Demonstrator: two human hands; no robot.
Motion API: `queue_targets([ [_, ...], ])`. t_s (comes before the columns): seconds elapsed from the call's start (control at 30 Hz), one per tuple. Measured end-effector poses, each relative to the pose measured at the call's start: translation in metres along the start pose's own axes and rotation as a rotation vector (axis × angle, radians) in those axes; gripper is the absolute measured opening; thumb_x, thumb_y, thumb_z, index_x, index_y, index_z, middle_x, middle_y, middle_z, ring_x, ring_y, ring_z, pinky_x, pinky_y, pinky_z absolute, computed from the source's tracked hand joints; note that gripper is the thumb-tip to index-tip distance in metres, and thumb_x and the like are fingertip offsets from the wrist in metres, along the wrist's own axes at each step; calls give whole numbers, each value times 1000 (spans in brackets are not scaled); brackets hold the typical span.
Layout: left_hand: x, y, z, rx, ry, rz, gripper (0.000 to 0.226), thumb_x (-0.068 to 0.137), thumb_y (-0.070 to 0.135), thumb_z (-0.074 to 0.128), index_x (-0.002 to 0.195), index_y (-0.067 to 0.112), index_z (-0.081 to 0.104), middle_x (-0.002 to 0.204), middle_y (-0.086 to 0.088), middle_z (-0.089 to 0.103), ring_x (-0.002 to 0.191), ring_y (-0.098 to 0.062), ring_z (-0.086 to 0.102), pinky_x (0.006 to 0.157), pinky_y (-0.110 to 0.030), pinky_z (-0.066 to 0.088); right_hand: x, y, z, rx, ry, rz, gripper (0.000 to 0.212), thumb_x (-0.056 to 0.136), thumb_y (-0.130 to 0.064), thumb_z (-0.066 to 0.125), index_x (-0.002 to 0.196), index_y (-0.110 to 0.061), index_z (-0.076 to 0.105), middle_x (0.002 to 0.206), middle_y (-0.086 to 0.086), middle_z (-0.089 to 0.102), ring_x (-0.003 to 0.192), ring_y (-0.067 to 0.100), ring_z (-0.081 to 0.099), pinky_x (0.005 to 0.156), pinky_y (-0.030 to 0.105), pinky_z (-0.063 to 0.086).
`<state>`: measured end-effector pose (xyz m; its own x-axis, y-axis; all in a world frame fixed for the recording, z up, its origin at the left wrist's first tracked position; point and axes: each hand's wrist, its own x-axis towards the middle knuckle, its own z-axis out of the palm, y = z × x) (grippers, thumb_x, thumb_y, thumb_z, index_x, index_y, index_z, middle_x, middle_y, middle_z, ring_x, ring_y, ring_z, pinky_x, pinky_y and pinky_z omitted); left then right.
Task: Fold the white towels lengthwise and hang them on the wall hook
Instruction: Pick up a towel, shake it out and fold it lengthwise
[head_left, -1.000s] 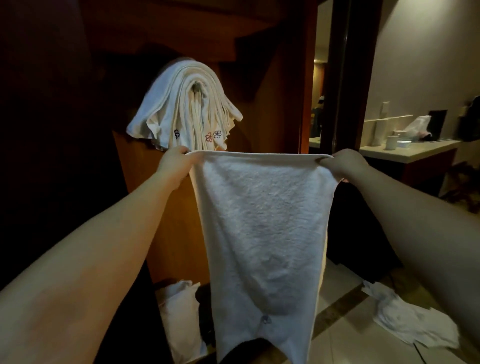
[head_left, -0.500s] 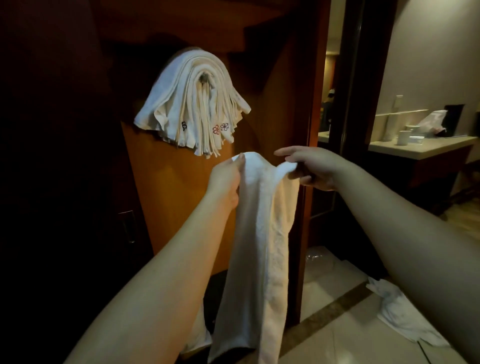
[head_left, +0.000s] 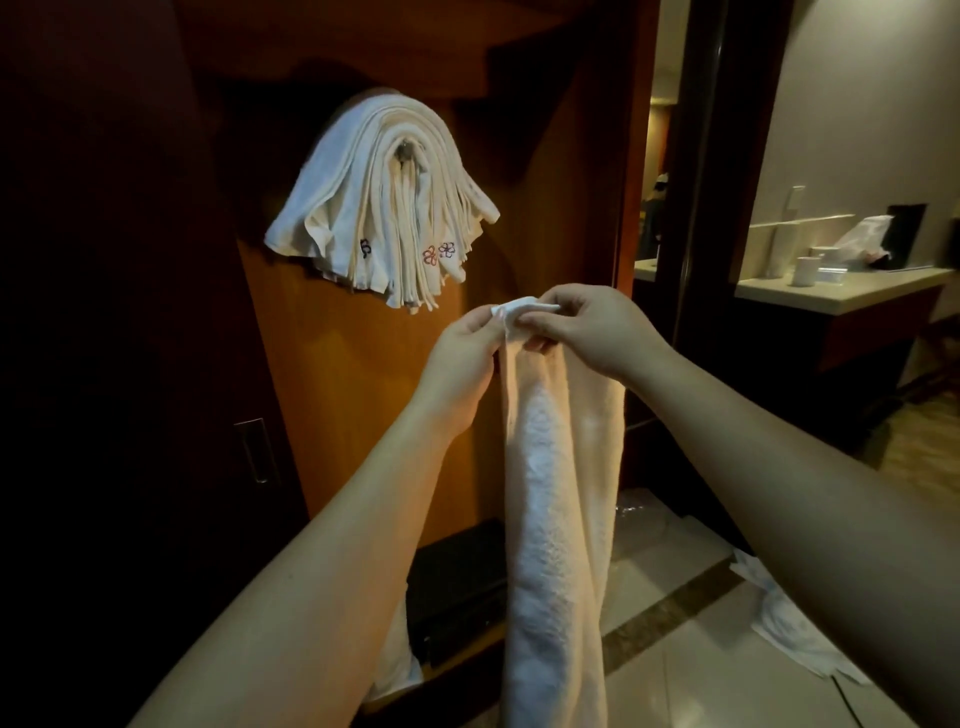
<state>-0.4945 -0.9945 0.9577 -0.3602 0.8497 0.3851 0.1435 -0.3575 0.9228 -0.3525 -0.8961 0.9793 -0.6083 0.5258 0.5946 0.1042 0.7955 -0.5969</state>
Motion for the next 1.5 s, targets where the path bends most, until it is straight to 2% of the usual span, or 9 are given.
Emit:
queue_targets([
  [0.3, -5, 17, -6, 108, -66, 70, 26, 103, 32, 49, 98, 34, 74, 93, 5, 76, 98, -16, 71, 96, -39, 51, 3, -18, -7, -194, 15, -35, 14, 94, -41, 66, 81, -39, 62, 73, -14, 69, 69, -11, 65, 58, 1, 41],
  [0.5, -2, 17, -8, 158, -145, 111, 33, 96, 32, 60, 126, 18, 63, 113, -1, 72, 111, -16, 67, 100, -39, 51, 8, -23, -12, -98, 24, 50, 17, 94, -42, 66, 83, -29, 67, 69, -11, 73, 65, -2, 70, 54, 8, 45],
  [0.63, 2, 14, -10, 100, -43, 102, 18, 100, 21, 57, 111, 21, 70, 105, -2, 74, 102, -18, 70, 92, -37, 57, 13, -19, -19, 34, -125, 191, 20, 94, -41, 67, 95, -21, 67, 73, -5, 76, 61, 9, 72, 45, 16, 45],
  [0.87, 18, 15, -41, 48, 60, 49, 18, 99, 20, 56, 97, 25, 74, 90, 6, 75, 88, -14, 72, 85, -36, 59, 13, 44, -45, -449, -542, 511, 26, 89, -47, 72, 101, -25, 66, 82, -7, 77, 75, 9, 74, 62, 26, 50],
  [1.0, 22, 10, -52, 151, 79, 23, 18, 99, 20, 56, 99, 27, 72, 93, 5, 74, 97, -19, 70, 96, -44, 55, 18, 49, -52, -547, -393, 427, 29, 84, -64, 68, 90, -36, 65, 90, -9, 70, 81, 11, 66, 64, 25, 48],
  [1.07, 22, 10, -59, 108, 106, 22, 19, 99, 20, 56, 100, 28, 74, 99, 2, 75, 100, -19, 71, 95, -43, 56, 19, 49, -55, -330, -290, 359, 32, 83, -62, 69, 89, -31, 71, 82, -10, 74, 76, 9, 72, 59, 18, 52],
  [1.2, 22, 14, -75, 6, 89, 22, 23, 98, 21, 57, 95, 31, 77, 102, -1, 76, 99, -21, 72, 78, -31, 59, 13, 52, -48, 89, -96, 232, 13, 82, -37, 80, 88, -39, 69, 89, -11, 74, 80, 4, 72, 58, 14, 54],
  [1.3, 18, 10, -81, -10, 83, 33, 28, 100, 18, 54, 94, 32, 77, 103, 0, 75, 101, -21, 71, 79, -32, 58, 10, 60, -37, 253, -50, 269, 44, 84, -15, 76, 105, -50, 60, 113, -3, 67, 99, 14, 70, 73, 24, 57],
  [1.5, 11, 1, -81, -109, 60, 23, 20, 100, 20, 55, 102, 26, 74, 105, 0, 75, 101, -21, 72, 76, -34, 59, 5, 56, -21, 468, 147, 273, 18, 78, -31, 66, 96, -28, 68, 98, 1, 71, 89, 16, 71, 72, 30, 53],
])
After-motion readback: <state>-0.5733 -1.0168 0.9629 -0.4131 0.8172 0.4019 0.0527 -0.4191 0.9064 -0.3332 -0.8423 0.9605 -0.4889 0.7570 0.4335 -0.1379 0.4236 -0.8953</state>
